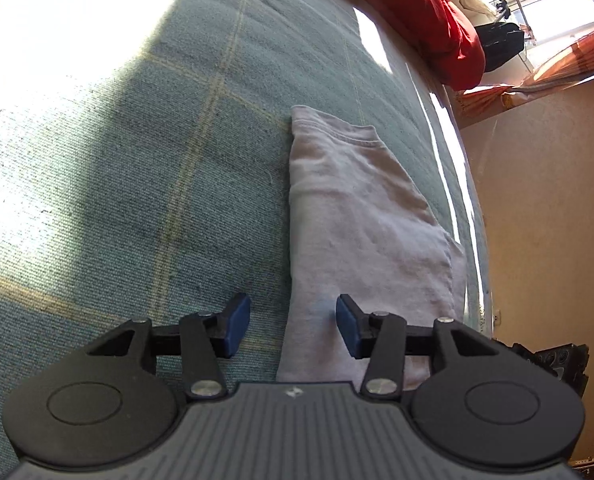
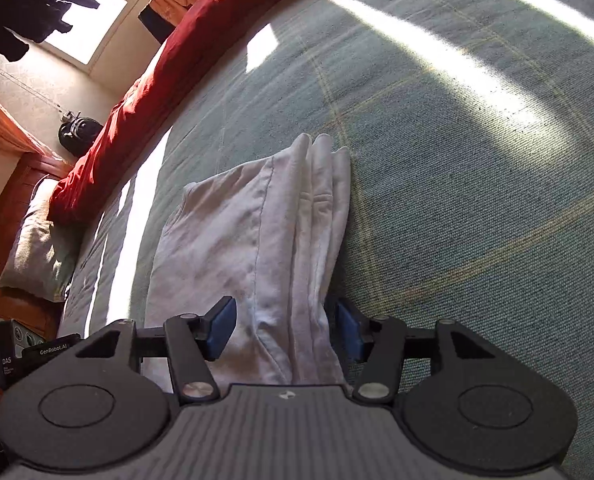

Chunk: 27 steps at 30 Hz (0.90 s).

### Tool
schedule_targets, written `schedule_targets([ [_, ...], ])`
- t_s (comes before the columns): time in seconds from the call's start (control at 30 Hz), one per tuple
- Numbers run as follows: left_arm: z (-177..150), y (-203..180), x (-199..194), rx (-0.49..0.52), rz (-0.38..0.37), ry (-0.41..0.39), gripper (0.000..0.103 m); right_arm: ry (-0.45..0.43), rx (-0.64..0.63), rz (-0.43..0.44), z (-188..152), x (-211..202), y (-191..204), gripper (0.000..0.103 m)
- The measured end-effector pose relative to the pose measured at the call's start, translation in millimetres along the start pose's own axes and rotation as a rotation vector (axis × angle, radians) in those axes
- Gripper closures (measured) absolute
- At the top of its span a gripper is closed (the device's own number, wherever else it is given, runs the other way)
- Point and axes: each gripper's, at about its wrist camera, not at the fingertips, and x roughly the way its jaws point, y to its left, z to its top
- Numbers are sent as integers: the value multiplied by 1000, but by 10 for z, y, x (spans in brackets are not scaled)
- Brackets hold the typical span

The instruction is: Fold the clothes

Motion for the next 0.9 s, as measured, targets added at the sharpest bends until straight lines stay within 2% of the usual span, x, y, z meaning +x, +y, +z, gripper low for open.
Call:
schedule_targets([
  [0.13,80,23,158,-39,-74,19,55,-10,58,105,60,120,-166,41],
  [0.23,129,-13,328,-64,-129,44,55,-4,82,153,157,241,-206,40],
  [0.4,130,-83,391,-41,-140,56,57,23,73,188,261,403,-154,40],
  [0.53,-34,-41,300,-34,-153,55,60,67,32,200,155,341,-115,40],
  [0.57,-58,-40,291,-28,-135,45,71,65,10,191,113,323,-102,45],
  [0.6,-65,-50,290,-27,-114,38,75,64,-11,181,70,305,-89,60],
  [0.67,-64,-107,286,-22,-79,27,79,54,-32,132,51,293,-45,74],
  [0.77,-77,-334,192,87,-15,3,87,33,-98,74,29,222,146,79],
  [0.9,-61,-467,-18,130,-25,-18,90,6,-208,49,8,59,474,82],
])
